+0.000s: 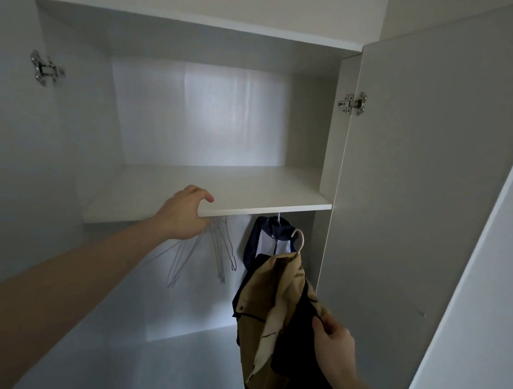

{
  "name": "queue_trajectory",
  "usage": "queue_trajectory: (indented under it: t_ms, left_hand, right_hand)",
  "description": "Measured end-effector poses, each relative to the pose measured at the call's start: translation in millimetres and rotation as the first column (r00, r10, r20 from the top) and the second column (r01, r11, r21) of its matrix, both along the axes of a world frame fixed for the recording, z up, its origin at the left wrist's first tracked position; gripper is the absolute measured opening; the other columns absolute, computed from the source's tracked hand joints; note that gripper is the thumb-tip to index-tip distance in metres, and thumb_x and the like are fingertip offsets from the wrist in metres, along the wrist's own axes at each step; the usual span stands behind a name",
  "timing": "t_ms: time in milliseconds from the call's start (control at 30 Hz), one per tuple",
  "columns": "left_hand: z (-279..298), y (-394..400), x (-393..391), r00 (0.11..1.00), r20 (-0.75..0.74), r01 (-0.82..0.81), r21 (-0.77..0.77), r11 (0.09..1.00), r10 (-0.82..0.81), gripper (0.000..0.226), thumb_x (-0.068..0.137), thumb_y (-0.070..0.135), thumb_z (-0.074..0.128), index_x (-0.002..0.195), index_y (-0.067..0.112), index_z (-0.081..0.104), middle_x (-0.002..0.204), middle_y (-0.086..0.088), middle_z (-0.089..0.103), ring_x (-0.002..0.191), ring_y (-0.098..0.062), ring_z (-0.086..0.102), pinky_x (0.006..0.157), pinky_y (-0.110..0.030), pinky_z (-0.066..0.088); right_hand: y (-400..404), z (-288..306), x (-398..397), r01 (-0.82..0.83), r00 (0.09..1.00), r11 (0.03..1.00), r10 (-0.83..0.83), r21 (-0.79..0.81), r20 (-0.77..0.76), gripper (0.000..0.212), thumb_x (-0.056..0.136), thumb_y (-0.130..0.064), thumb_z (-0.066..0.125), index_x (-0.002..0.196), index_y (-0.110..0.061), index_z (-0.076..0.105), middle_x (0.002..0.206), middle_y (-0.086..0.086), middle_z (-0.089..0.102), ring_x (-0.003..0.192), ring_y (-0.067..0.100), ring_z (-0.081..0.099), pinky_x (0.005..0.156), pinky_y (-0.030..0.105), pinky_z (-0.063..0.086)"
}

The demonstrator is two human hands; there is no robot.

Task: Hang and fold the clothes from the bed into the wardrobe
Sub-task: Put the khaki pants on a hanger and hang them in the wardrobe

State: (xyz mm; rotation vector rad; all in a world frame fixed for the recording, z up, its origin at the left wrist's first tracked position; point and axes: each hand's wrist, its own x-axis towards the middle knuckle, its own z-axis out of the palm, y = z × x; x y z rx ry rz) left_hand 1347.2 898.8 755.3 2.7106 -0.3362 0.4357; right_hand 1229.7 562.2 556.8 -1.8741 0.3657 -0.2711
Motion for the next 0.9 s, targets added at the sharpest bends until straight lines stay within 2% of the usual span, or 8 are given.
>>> queue_trajectory:
  t_ms: [100, 200, 333, 400, 600, 700, 767, 900]
  left_hand:
    - [-1, 1, 29, 1.0, -0.01, -0.019, 0.021, 1.0, 0.019, 0.052, 0.087, 0.025, 0.072, 0.136, 0.021, 0.055, 0.145, -0.004, 0.047, 0.132, -0.027, 0.047, 0.11, -0.041, 0.04]
    - [-4, -1, 64, 0.999, -0.028, -0.041, 0.045, 0.998, 0.043, 0.054, 0.088, 0.029, 0.071, 0.138, 0.023, 0.054, 0.149, -0.003, 0.045, 0.133, -0.026, 0.046, 0.11, -0.04, 0.039]
    - [-11, -4, 109, 0.993, -0.059, -0.094, 0.07, 0.993, 0.098, 0.055, 0.092, 0.04, 0.068, 0.142, 0.023, 0.052, 0.153, -0.003, 0.043, 0.136, -0.028, 0.046, 0.113, -0.041, 0.038]
    - [-16, -4, 128, 0.987, -0.091, -0.125, 0.059, 0.99, 0.13, 0.055, 0.095, 0.047, 0.064, 0.144, 0.024, 0.051, 0.155, -0.002, 0.041, 0.136, -0.027, 0.046, 0.114, -0.041, 0.037]
    - [-34, -2, 173, 0.951, -0.188, -0.239, 0.052, 0.97, 0.244, 0.064, 0.098, 0.064, 0.047, 0.151, 0.028, 0.045, 0.162, -0.001, 0.034, 0.143, -0.028, 0.04, 0.119, -0.042, 0.031]
    - [-42, -2, 185, 0.936, -0.229, -0.261, 0.053, 0.964, 0.266, 0.067, 0.099, 0.063, 0.045, 0.154, 0.024, 0.041, 0.163, -0.004, 0.032, 0.146, -0.029, 0.037, 0.12, -0.042, 0.029]
    - [-48, -1, 190, 0.929, -0.252, -0.269, 0.041, 0.962, 0.271, 0.067, 0.1, 0.061, 0.045, 0.155, 0.022, 0.04, 0.163, -0.005, 0.033, 0.148, -0.027, 0.034, 0.121, -0.041, 0.026]
    - [-56, 7, 202, 0.925, -0.231, -0.279, 0.122, 0.953, 0.301, 0.068, 0.101, 0.061, 0.044, 0.155, 0.019, 0.04, 0.163, -0.007, 0.035, 0.148, -0.027, 0.035, 0.121, -0.04, 0.026]
  right_hand:
    - [4, -3, 36, -0.028, 0.999, 1.0, 0.028, -0.006, -0.016, 0.02, 0.101, -0.025, 0.057, 0.109, -0.026, 0.076, 0.088, -0.006, 0.075, 0.079, 0.012, 0.071, 0.07, 0.028, 0.057]
    - [5, -7, 77, -0.053, 0.998, 0.998, 0.053, -0.012, -0.021, 0.021, 0.102, -0.024, 0.055, 0.112, -0.026, 0.074, 0.09, -0.007, 0.074, 0.082, 0.011, 0.071, 0.072, 0.025, 0.055]
    - [3, -12, 131, -0.086, 0.996, 0.996, 0.086, 0.007, -0.034, 0.022, 0.103, -0.023, 0.053, 0.115, -0.024, 0.072, 0.097, -0.002, 0.073, 0.091, 0.019, 0.07, 0.091, 0.041, 0.059]
    - [1, -15, 157, -0.078, 0.996, 0.997, 0.077, -0.007, -0.035, 0.022, 0.103, -0.024, 0.054, 0.117, -0.025, 0.071, 0.099, -0.004, 0.071, 0.095, 0.019, 0.068, 0.097, 0.043, 0.056]
    - [-9, -24, 230, -0.133, 0.991, 0.99, 0.133, -0.035, -0.024, 0.019, 0.101, -0.024, 0.055, 0.088, -0.03, 0.067, 0.088, -0.003, 0.072, 0.085, 0.018, 0.068, 0.087, 0.045, 0.058]
    - [-10, -31, 257, -0.127, 0.992, 0.987, 0.126, -0.098, -0.019, 0.023, 0.102, -0.024, 0.054, 0.083, -0.021, 0.068, 0.08, -0.001, 0.07, 0.077, 0.018, 0.067, 0.079, 0.044, 0.059]
    - [-9, -33, 272, -0.131, 0.991, 0.985, 0.13, -0.108, -0.018, 0.024, 0.102, -0.025, 0.054, 0.082, -0.027, 0.066, 0.08, -0.002, 0.07, 0.076, 0.017, 0.067, 0.079, 0.043, 0.059]
    - [-5, -34, 301, -0.148, 0.989, 0.982, 0.146, -0.121, -0.025, 0.022, 0.102, -0.03, 0.051, 0.085, -0.036, 0.063, 0.083, -0.004, 0.069, 0.079, 0.017, 0.066, 0.082, 0.044, 0.059]
